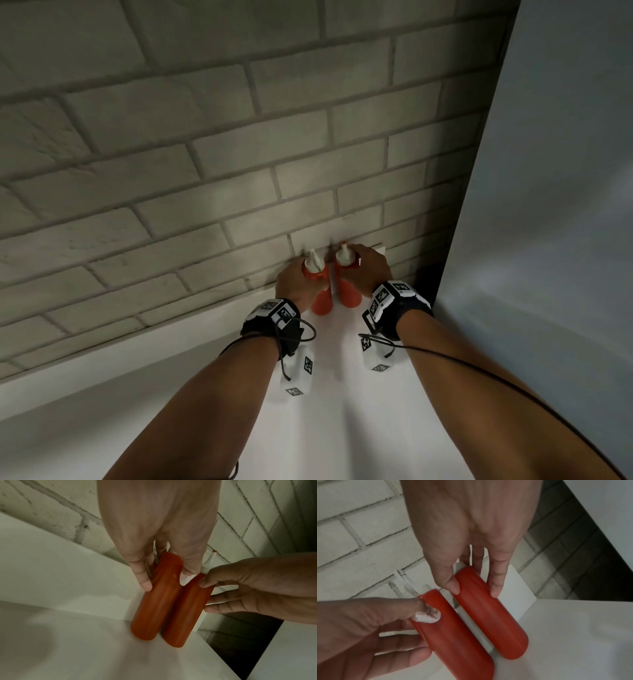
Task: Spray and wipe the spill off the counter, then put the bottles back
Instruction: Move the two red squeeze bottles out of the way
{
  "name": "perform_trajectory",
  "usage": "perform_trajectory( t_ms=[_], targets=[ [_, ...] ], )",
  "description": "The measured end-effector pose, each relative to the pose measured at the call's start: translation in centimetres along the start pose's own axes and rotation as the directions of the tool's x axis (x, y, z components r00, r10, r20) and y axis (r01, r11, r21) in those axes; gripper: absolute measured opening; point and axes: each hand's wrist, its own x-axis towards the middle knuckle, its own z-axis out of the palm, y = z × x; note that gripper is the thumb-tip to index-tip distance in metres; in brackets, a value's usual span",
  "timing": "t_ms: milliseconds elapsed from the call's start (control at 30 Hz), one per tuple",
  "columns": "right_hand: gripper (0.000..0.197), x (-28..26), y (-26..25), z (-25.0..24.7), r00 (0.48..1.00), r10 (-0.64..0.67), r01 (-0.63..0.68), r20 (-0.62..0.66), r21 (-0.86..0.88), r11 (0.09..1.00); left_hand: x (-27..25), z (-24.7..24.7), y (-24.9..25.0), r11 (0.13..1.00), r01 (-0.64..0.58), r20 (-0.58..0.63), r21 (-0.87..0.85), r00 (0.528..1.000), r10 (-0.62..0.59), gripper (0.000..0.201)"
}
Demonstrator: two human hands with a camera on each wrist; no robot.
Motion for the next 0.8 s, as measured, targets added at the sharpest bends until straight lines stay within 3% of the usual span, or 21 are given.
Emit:
perform_trajectory(
  t_ms=[300, 500, 667, 800],
  targets=[
    [0.05, 0.7, 0.5, 0.5, 0.999, 0.008, -0.012, 0.037, 0.097, 0.995, 0.6, 0.9, -0.8, 0.999, -0.016, 0.005, -0.029, 1.0, 0.016, 0.043],
    [0.063, 0.2, 1.2, 0.8, 0.999, -0.031, 0.028, 0.033, 0.087, 0.996, 1.4, 1.9, -2.7, 0.999, -0.054, 0.042, -0.004, 0.998, 0.054, 0.074],
    [0.094, -1.5, 3.4, 1.4, 0.995, 0.077, -0.085, 0.063, 0.125, 0.989, -0.7, 0.8, -3.3, 1.0, 0.009, 0.062, 0.017, 0.998, -0.01, 0.091],
    [0.091, -4.2, 5.5, 2.4, 0.991, 0.116, -0.124, 0.07, 0.129, 0.984, -3.3, -0.3, -4.9, 0.998, 0.055, 0.092, 0.009, 0.994, -0.056, 0.091]
  ],
)
